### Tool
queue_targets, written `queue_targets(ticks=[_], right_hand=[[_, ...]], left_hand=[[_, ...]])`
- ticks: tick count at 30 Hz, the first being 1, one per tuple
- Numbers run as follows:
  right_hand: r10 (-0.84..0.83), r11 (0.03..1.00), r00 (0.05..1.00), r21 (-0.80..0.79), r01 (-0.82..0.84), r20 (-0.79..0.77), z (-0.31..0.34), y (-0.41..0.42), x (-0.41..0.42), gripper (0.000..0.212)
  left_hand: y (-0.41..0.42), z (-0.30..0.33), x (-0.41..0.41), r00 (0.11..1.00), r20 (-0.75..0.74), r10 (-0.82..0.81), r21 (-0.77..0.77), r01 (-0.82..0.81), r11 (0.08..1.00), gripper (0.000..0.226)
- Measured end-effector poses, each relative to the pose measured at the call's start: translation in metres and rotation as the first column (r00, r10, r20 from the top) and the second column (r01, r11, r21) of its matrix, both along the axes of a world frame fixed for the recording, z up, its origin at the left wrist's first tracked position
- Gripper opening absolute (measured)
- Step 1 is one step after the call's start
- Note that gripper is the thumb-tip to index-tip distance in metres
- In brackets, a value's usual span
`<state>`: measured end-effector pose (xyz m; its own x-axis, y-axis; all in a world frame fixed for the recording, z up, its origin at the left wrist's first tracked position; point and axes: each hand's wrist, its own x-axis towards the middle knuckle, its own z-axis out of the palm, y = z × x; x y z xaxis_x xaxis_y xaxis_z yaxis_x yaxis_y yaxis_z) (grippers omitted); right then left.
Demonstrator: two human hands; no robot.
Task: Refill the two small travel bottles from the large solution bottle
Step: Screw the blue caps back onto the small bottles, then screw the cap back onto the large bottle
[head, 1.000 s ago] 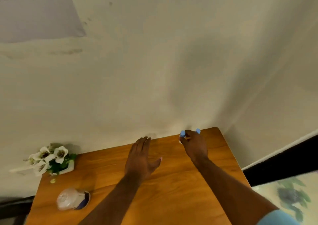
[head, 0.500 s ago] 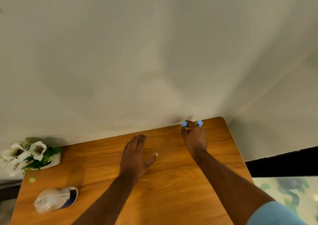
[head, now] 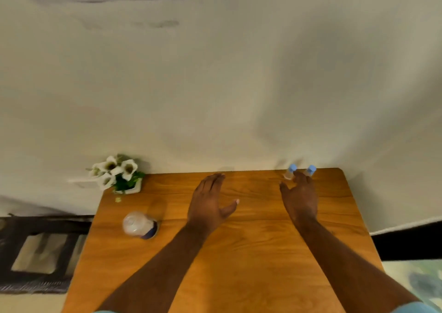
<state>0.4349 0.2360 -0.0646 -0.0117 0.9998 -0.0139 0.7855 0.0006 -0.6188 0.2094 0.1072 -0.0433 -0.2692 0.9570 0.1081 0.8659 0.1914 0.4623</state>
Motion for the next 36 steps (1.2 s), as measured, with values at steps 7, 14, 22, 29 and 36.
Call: queue_targets(ticks=[7,14,22,29,36], right_hand=[[0.264,0.964,0.964,0.006,-0.264,-0.02,0.024,-0.074,-0.064,0.038],[0.461,0.885,0.886,-0.051,-0.463,-0.05,0.037,-0.147,-0.135,0.032],[0.585,0.787,0.811,-0.258,-0.56,0.024,0.002,-0.203,-0.193,0.035],[0.737,0.656,0.655,-0.413,-0.632,0.167,-0.036,-0.221,-0.22,0.044],[0.769,0.632,0.593,-0.42,-0.651,0.237,-0.056,-0.23,-0.229,0.033]], left_hand=[[-0.066,0.032,-0.054,0.995,-0.024,0.097,0.102,-0.094,0.99,0.069],[-0.128,0.044,-0.125,0.958,0.032,0.286,0.122,-0.288,0.95,0.072],[-0.175,0.0,-0.172,0.756,0.503,0.419,-0.193,-0.374,0.907,0.108],[-0.171,-0.044,-0.182,0.685,0.635,0.357,-0.187,-0.312,0.931,0.089],[-0.169,-0.058,-0.185,0.669,0.675,0.31,-0.142,-0.294,0.945,0.079]])
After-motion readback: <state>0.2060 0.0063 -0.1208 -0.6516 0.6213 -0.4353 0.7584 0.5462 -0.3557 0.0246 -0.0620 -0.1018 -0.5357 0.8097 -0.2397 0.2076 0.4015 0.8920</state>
